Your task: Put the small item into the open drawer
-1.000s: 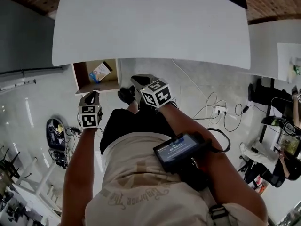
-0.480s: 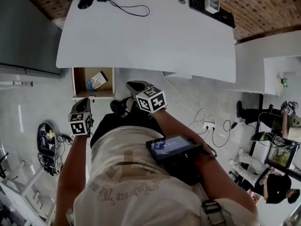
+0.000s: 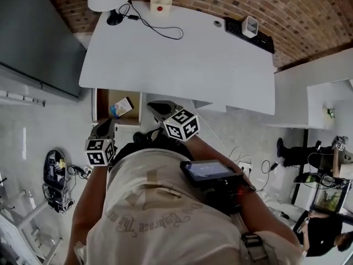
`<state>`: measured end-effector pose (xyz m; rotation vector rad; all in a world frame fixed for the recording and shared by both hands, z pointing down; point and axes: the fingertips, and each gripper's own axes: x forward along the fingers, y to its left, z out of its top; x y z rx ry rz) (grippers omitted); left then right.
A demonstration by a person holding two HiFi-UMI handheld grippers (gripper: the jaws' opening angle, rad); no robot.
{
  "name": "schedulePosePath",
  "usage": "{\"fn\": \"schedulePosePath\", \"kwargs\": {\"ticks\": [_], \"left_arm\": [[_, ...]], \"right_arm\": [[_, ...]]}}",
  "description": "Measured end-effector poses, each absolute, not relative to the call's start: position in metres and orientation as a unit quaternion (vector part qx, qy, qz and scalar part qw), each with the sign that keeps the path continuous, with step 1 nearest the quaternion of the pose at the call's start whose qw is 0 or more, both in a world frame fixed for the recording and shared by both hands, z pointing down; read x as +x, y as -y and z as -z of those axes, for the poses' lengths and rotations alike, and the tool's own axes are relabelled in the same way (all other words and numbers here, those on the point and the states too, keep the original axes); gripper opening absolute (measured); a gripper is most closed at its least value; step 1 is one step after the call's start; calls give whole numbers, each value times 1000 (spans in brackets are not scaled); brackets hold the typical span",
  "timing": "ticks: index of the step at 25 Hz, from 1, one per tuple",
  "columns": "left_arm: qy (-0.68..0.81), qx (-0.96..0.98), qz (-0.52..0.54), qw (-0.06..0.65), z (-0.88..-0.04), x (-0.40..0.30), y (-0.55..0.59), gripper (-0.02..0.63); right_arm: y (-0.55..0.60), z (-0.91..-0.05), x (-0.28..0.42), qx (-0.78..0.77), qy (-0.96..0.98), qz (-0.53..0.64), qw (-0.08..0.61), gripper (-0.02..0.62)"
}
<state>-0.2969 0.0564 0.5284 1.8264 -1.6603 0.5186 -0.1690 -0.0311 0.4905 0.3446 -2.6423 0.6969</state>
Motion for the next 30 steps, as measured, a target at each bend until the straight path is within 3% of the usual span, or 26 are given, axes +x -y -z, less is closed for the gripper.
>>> {"fn": "schedulePosePath", "kwargs": {"ticks": [10,30], "left_arm": [[640,710,-133,261,-485,-297,-58,12],[661,691,-105,274,-488,-311,-52,6]], "right_arm": [[15,-465,-178,87,959,-208,170,6],[26,-476,-186,60,955,-216,192,6]]}}
